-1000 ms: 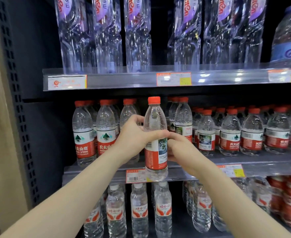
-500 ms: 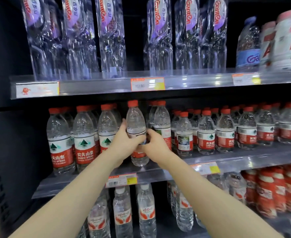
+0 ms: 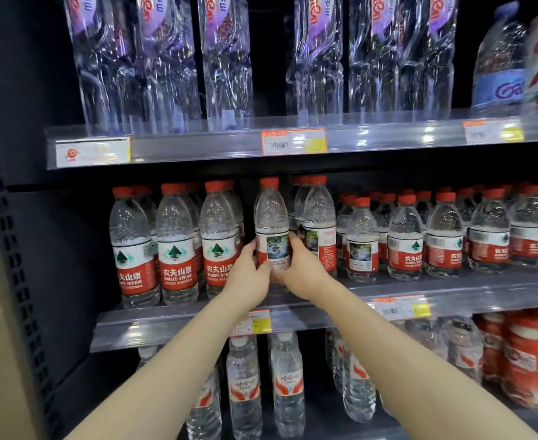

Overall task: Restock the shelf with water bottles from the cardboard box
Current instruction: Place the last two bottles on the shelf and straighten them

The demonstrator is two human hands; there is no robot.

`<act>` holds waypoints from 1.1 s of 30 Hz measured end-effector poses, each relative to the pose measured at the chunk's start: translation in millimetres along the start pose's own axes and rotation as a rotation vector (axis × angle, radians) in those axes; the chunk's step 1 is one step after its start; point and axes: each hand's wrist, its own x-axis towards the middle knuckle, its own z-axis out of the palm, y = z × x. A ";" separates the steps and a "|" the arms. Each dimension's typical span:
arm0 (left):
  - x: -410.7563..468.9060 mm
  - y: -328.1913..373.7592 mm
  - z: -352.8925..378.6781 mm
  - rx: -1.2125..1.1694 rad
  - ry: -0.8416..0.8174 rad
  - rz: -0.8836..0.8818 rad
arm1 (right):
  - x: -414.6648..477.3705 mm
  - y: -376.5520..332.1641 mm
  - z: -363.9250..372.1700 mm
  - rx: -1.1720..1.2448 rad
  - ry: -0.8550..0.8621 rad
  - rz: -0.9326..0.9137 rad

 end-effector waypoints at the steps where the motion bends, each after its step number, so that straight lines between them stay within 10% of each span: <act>1: 1.0 -0.4 0.0 -0.014 0.005 -0.005 | 0.7 1.0 0.0 0.001 0.010 -0.003; 12: -2.4 1.9 7.4 0.000 0.121 0.008 | -6.7 8.3 18.2 -0.074 0.277 0.001; 33: -26.3 3.7 5.1 0.291 0.285 0.063 | -10.0 -1.7 6.2 -0.034 0.143 0.039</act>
